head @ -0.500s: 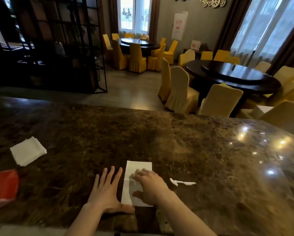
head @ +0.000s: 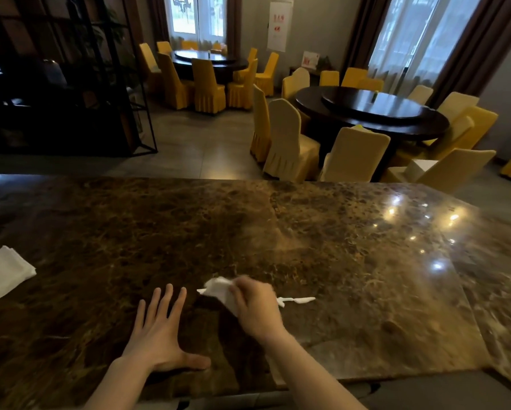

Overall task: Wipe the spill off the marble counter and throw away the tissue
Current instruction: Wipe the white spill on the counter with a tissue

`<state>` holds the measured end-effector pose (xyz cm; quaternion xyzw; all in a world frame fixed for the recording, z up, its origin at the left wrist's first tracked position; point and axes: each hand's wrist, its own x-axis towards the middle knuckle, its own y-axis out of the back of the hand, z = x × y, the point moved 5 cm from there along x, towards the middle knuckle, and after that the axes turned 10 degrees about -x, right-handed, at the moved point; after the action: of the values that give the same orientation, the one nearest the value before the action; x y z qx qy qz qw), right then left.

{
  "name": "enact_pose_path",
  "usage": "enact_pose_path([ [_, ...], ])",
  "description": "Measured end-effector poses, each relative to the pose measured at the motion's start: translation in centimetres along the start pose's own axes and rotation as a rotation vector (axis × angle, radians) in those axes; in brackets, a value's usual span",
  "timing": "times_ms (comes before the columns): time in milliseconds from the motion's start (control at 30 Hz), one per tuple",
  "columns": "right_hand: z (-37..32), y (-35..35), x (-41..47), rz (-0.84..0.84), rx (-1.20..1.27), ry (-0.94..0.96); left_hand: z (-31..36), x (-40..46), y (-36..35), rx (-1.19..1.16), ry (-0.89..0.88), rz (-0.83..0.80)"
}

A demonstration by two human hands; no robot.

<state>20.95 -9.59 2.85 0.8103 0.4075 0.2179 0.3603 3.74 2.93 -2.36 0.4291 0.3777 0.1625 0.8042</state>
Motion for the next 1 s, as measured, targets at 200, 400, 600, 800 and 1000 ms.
enact_pose_path([
  [200,8.0,5.6,0.3,0.213,0.638,-0.607,3.7,1.0,0.1,-0.015,-0.079,0.028],
  [400,14.5,11.7,-2.3,0.46,0.703,-0.703,7.6,3.1,-1.8,-0.013,-0.148,0.096],
  [600,14.8,16.5,-5.1,0.56,0.263,-0.361,9.4,5.3,-2.9,0.06,-0.208,0.269],
  [800,15.6,13.7,-6.4,0.345,-0.041,-0.102,9.0,6.0,-3.8,0.104,-0.202,0.293],
  [1000,18.2,12.3,-8.2,0.24,-0.22,-0.053,8.7,6.5,-4.1,0.105,-0.197,0.32],
])
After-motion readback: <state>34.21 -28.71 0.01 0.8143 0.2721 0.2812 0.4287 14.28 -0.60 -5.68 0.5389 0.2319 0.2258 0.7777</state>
